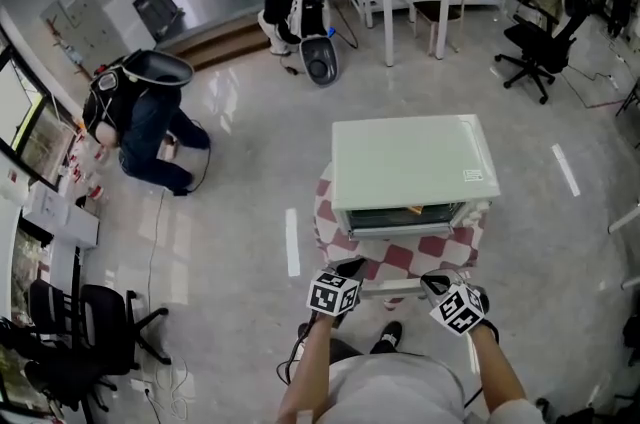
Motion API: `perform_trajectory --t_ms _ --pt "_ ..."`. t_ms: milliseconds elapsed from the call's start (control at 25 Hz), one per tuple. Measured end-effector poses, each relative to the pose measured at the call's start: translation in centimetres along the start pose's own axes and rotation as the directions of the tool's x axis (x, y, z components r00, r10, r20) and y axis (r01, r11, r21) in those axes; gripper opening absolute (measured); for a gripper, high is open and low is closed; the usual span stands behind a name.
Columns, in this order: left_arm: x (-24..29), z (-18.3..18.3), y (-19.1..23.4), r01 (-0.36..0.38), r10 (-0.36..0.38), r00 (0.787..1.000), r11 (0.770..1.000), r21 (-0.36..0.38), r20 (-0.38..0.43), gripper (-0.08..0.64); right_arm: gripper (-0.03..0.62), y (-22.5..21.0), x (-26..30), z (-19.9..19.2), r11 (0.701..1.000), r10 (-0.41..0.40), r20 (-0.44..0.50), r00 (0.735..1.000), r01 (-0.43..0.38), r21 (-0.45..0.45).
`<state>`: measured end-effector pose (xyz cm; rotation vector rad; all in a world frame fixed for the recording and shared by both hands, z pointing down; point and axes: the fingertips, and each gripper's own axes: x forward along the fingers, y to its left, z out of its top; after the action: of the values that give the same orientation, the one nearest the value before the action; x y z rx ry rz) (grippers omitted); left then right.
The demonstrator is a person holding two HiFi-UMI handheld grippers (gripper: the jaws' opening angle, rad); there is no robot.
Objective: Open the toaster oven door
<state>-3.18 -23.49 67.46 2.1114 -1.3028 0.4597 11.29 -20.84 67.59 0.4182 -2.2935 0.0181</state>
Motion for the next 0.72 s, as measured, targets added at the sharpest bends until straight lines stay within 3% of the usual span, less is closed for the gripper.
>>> perform_trajectory --t_ms 720 --pt "-0.4 0.6 0.6 -0.028 0.029 0.999 1.0 -0.011 0.042 0.006 0.003 0.4 2.7 -2.9 0.998 0.046 -0.082 0.996 -0.043 0.035"
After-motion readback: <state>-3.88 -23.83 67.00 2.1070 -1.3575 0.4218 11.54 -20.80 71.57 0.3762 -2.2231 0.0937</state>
